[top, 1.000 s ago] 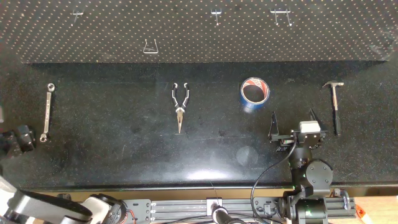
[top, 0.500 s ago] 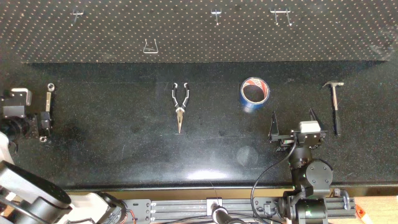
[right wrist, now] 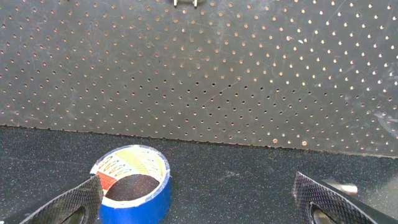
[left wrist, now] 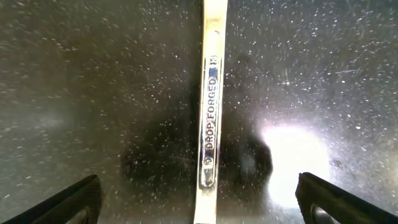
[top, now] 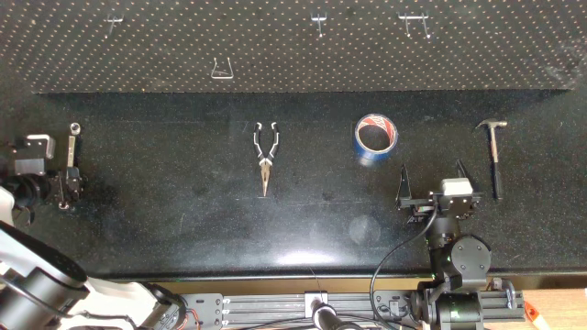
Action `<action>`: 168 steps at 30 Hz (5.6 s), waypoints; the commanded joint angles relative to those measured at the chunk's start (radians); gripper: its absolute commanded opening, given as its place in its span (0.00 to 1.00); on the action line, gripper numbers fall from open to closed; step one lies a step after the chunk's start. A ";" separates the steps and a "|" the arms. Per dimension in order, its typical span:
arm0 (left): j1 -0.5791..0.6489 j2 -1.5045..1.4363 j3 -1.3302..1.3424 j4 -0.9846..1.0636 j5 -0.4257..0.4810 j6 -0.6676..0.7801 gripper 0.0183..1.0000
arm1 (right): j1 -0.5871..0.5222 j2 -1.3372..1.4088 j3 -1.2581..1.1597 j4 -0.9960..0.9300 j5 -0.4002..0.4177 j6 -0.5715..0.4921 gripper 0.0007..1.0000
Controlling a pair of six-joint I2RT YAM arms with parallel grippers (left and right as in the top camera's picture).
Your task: Place Tools Onto Pegboard
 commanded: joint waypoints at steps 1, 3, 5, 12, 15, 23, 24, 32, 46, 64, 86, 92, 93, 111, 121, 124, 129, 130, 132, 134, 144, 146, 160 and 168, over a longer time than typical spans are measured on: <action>0.000 0.033 0.017 0.023 0.000 -0.017 1.00 | -0.005 -0.010 -0.003 -0.006 -0.006 0.012 0.99; 0.000 0.036 0.017 0.030 0.000 -0.017 1.00 | -0.005 -0.010 -0.003 -0.006 -0.006 0.012 0.99; 0.000 0.037 0.017 0.033 0.000 -0.017 1.00 | -0.005 -0.010 -0.003 -0.006 -0.006 0.012 0.99; -0.002 0.039 0.016 0.053 0.000 -0.016 1.00 | -0.005 -0.010 -0.003 -0.006 -0.006 0.012 0.99; -0.008 0.047 0.016 0.055 -0.001 -0.016 0.99 | -0.005 -0.010 -0.003 -0.006 -0.006 0.012 0.99; -0.058 0.055 0.016 0.053 -0.017 -0.016 1.00 | -0.005 -0.010 -0.003 -0.006 -0.006 0.012 0.99; -0.059 0.055 0.016 0.053 -0.016 -0.016 1.00 | -0.005 -0.010 -0.003 -0.006 -0.006 0.012 0.99; -0.058 0.072 0.016 0.059 -0.017 -0.016 1.00 | -0.005 -0.010 -0.003 -0.006 -0.006 0.012 0.99; -0.058 0.085 0.016 0.074 -0.019 -0.048 1.00 | -0.005 -0.010 -0.003 -0.006 -0.006 0.012 0.99; -0.058 0.085 0.016 0.078 -0.027 -0.051 0.31 | -0.005 -0.010 -0.003 -0.006 -0.006 0.012 0.99; -0.058 0.085 0.016 0.077 -0.027 -0.051 0.13 | -0.005 -0.010 -0.003 -0.006 -0.006 0.012 0.99; -0.058 0.085 0.016 0.077 -0.027 -0.051 0.12 | -0.005 -0.010 -0.003 -0.006 -0.006 0.012 0.99; -0.058 0.085 0.016 0.077 -0.027 -0.051 0.12 | -0.005 -0.010 -0.003 -0.006 -0.006 0.012 0.99; -0.058 0.085 0.016 0.077 -0.027 -0.051 0.11 | -0.005 -0.010 -0.003 -0.006 -0.006 0.012 0.99; -0.058 0.085 0.016 0.077 -0.027 -0.051 0.10 | -0.005 -0.010 -0.003 -0.006 -0.006 0.012 0.99; -0.058 0.085 0.016 0.077 -0.027 -0.051 0.10 | -0.005 -0.010 -0.003 -0.006 -0.006 0.012 0.99; -0.058 0.085 0.016 0.077 -0.027 -0.051 0.08 | -0.005 -0.010 -0.003 -0.006 -0.006 0.012 0.99; -0.058 0.085 0.016 0.077 -0.027 -0.051 0.07 | -0.005 -0.010 -0.003 -0.006 -0.006 0.012 0.99; -0.058 0.085 0.016 0.077 -0.027 -0.051 0.07 | -0.005 -0.010 -0.003 -0.006 -0.006 0.012 0.99; -0.058 0.085 0.016 0.077 -0.027 -0.051 0.07 | -0.005 -0.010 -0.003 -0.006 -0.006 0.012 0.99; -0.058 0.085 0.016 0.077 -0.027 -0.051 0.06 | -0.005 -0.010 -0.003 -0.006 -0.006 0.012 0.99; -0.058 0.085 0.016 0.077 -0.027 -0.051 0.06 | -0.005 -0.010 -0.003 -0.006 -0.006 0.012 0.99; -0.058 0.085 0.016 0.077 -0.027 -0.051 0.06 | -0.005 -0.010 -0.003 -0.006 -0.006 0.012 0.99; -0.058 0.085 0.016 0.077 -0.027 -0.051 0.02 | -0.005 -0.010 -0.003 -0.006 -0.006 0.012 0.99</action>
